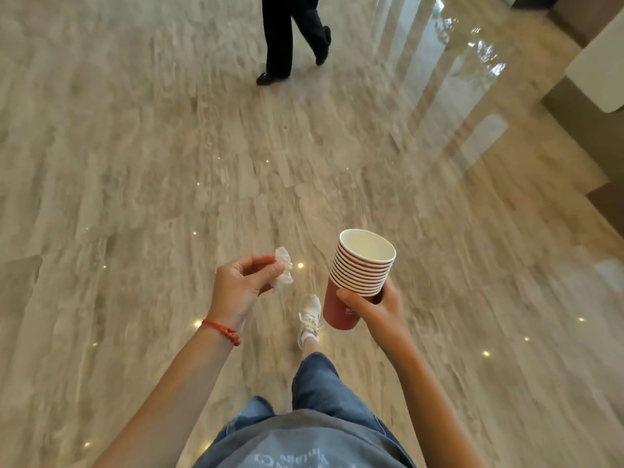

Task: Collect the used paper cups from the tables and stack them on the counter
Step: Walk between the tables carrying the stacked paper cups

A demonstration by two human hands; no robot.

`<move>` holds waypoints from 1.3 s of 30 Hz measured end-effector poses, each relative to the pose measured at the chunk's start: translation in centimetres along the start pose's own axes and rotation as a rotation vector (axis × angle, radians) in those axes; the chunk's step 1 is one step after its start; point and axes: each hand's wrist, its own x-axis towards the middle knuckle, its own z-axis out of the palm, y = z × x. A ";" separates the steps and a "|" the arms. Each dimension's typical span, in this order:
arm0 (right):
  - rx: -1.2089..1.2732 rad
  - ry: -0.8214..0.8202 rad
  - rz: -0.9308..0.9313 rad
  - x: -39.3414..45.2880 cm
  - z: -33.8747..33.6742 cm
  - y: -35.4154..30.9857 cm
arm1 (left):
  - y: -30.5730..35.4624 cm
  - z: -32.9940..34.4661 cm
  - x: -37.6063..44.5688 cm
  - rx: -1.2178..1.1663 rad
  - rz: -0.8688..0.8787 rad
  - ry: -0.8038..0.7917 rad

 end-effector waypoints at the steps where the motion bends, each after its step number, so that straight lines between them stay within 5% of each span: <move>1: 0.001 -0.002 -0.008 2.7 0.0 -0.5 | 0.7 0.9 2.2 -0.002 0.002 0.004; 30: 0.016 0.059 -0.073 73.2 0.8 -23.7 | 33.7 20.1 67.1 -0.001 0.063 -0.051; 39: 0.044 0.098 -0.046 92.2 -0.9 -26.5 | 39.1 28.1 84.2 0.021 -0.004 -0.105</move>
